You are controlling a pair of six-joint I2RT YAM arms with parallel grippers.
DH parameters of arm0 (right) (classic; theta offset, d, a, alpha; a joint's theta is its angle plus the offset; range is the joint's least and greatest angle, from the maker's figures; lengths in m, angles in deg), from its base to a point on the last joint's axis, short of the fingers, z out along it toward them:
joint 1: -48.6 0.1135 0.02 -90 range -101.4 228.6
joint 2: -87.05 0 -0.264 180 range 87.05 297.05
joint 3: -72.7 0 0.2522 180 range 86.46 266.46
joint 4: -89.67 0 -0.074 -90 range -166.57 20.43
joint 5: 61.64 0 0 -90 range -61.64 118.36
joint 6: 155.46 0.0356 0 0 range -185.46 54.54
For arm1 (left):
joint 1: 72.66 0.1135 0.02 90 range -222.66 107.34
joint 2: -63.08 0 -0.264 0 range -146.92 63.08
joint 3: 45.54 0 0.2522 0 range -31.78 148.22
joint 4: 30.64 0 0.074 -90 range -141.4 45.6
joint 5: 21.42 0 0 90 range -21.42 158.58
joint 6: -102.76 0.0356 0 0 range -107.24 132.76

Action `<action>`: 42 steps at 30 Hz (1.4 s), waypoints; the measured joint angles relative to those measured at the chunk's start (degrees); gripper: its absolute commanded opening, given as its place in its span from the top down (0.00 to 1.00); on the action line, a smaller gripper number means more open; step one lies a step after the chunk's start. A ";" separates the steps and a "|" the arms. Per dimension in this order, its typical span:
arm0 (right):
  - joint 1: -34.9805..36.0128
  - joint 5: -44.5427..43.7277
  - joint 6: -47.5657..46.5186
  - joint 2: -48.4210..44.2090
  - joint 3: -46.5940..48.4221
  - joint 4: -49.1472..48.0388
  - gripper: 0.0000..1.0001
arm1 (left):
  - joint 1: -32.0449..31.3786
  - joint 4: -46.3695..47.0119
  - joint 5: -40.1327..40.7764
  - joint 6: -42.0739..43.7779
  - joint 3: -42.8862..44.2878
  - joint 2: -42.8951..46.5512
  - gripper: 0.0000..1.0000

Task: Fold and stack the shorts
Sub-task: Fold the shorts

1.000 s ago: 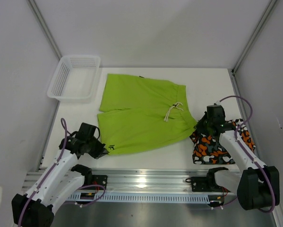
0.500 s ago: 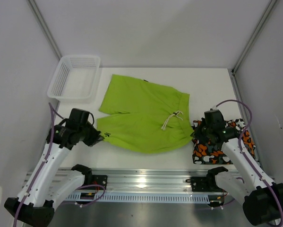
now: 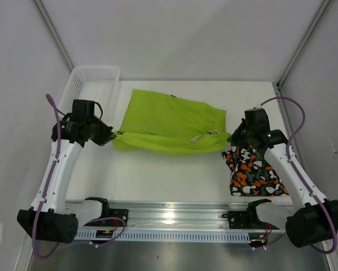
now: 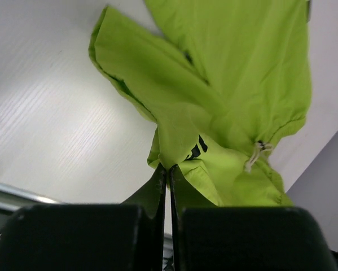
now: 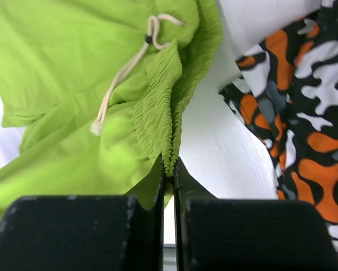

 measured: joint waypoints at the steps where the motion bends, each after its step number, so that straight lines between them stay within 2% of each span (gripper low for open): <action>1: -0.09 0.02 0.24 1.11 0.87 -0.52 1.00 | 0.59 0.48 0.04 0.33 1.20 -0.94 1.00; 8: -0.87 0.28 2.89 9.90 7.28 -1.88 1.00 | 4.17 4.87 -0.09 1.46 12.59 -9.40 1.00; 13: -1.05 0.28 4.11 12.66 9.62 -4.07 1.00 | 4.72 6.91 -0.31 2.29 17.25 -15.26 1.00; 18: -1.01 0.68 4.70 12.94 10.21 -4.33 1.00 | 6.32 6.56 -1.03 3.32 18.40 -16.15 1.00; 22: 0.33 0.37 4.87 12.24 9.92 -3.85 1.00 | 6.38 6.16 -1.07 4.44 16.94 -13.64 1.00; 27: 4.52 -0.66 6.51 4.59 4.90 -2.21 1.00 | 6.60 4.55 -1.09 5.84 11.85 -4.37 1.00; 34: 13.73 -4.81 11.50 -12.20 1.03 4.09 1.00 | 6.75 0.68 -1.25 6.84 11.52 7.10 1.00; 39: 16.02 -6.49 15.19 -21.03 -0.72 8.31 1.00 | 6.80 -1.81 -1.60 6.84 11.45 13.94 1.00; 42: 16.33 -7.13 16.35 -22.53 -0.90 9.92 1.00 | 6.82 -2.03 -2.43 7.04 11.52 15.28 1.00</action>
